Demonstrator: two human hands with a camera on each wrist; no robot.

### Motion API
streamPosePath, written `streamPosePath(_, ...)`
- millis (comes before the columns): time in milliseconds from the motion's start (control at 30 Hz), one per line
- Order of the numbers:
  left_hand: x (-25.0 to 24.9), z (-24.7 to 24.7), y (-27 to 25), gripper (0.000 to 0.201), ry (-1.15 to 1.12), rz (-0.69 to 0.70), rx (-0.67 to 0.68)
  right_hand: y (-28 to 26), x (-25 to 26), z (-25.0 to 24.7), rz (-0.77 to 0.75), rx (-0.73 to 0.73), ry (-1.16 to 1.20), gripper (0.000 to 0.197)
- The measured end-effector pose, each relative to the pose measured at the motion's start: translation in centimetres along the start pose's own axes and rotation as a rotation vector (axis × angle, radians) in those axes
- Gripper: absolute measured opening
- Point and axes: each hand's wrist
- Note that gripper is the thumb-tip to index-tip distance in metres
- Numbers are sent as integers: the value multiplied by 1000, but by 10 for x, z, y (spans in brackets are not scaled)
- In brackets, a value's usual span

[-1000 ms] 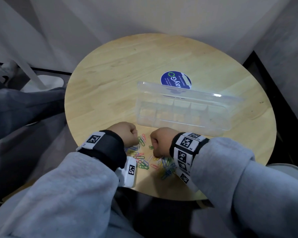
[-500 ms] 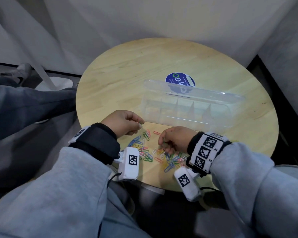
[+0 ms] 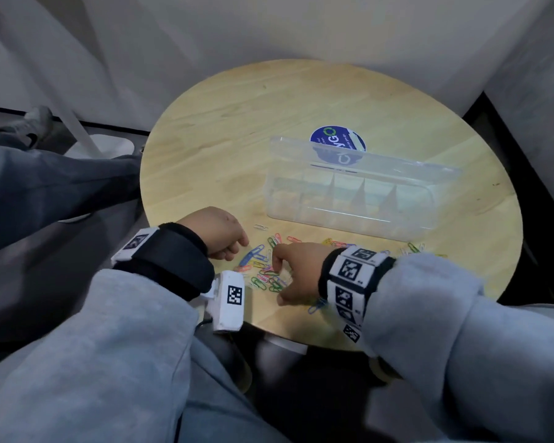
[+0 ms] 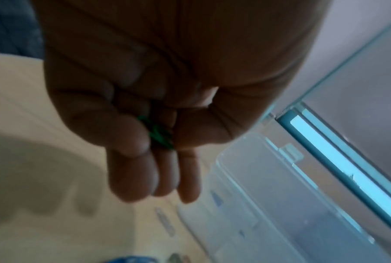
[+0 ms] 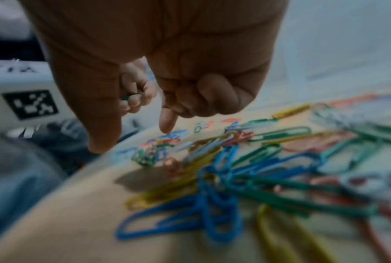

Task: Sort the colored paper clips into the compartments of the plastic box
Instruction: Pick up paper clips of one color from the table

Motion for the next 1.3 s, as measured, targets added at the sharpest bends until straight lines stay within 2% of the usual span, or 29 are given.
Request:
streamPosePath(67,1,5,-1,16,220,-10,36,6,3,4,-37,4,-62,38)
streamPosePath(167,-4,14,-9,5,479,45,51,13,2,3,-34,-34,-54,28)
streamPosePath(300,-4,29,-16,7,587,86,124,19,0,-1,-19,-56,-42,18)
streamPosePath(433,-2,35,-17,10,748,144,70,21,-7,-6,5,-69,-57,18)
streamPosePath(700,1,44,-7,16,821,201,93,18,-12,-6,21,-82,-16,25)
streamPosePath(900,4,44,1,22,764,256,51,25,-5,-11,13,-43,-126,10)
streamPosePath(1000,4,44,2,16,764,261,41,26,-9,-15,59,-40,-110,6)
streamPosePath(1100,4,46,3,11,766,266,58,25,-18,-18,100,-1,9,10)
streamPosePath(1200,4,48,6,14,776,277,69,20,-29,-20,152,-43,257,19)
streamPosePath(1300,3,50,8,18,788,280,56,16,-39,-21,199,-40,505,19)
Point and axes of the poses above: each hand's wrist, its own y-axis towards the middle knuckle, its own z-axis out of the palm, x = y × z, and after that the axes turned 3 degrees about -y, right-handed
